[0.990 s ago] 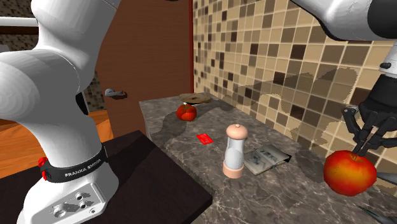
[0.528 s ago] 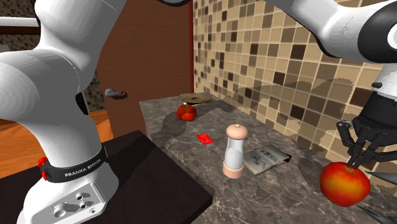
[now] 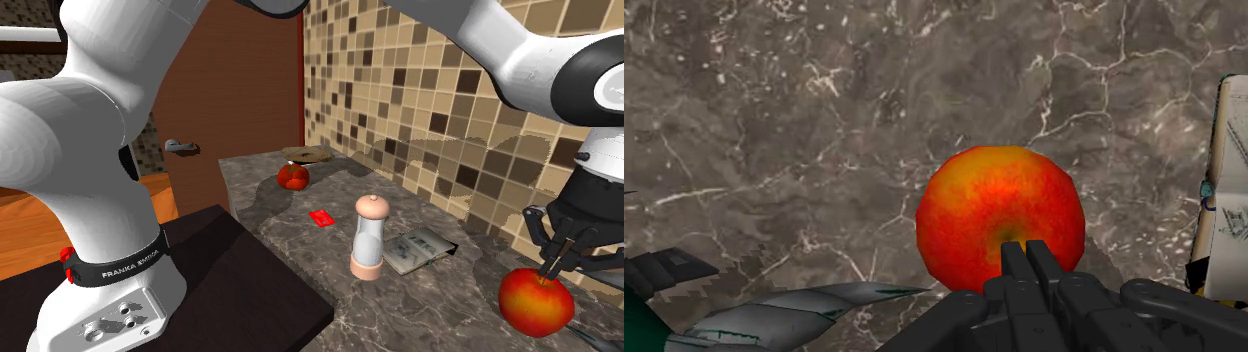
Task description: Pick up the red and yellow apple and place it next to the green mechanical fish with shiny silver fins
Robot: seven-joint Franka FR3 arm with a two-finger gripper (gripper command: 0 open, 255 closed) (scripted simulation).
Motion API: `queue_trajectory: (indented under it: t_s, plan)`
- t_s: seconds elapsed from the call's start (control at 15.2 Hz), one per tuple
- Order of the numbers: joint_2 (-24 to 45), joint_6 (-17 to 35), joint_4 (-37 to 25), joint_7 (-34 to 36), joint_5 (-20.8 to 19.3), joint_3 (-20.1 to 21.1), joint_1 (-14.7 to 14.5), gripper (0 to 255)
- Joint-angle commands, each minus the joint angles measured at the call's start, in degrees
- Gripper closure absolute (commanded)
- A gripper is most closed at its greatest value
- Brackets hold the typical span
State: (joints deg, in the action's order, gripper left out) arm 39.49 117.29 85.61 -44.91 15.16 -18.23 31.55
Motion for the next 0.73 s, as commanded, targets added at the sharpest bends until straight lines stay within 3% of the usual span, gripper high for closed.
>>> queue_trajectory:
  t_s: [0.0, 0.26, 0.33, 0.66]
  plan:
    - [0.0, 0.1, 0.0, 0.0, 0.0, 0.0, 0.0, 255]
    - [0.0, 0.1, 0.0, 0.0, 0.0, 0.0, 0.0, 255]
    - [0.0, 0.1, 0.0, 0.0, 0.0, 0.0, 0.0, 0]
    - [0.0, 0.1, 0.0, 0.0, 0.0, 0.0, 0.0, 0]
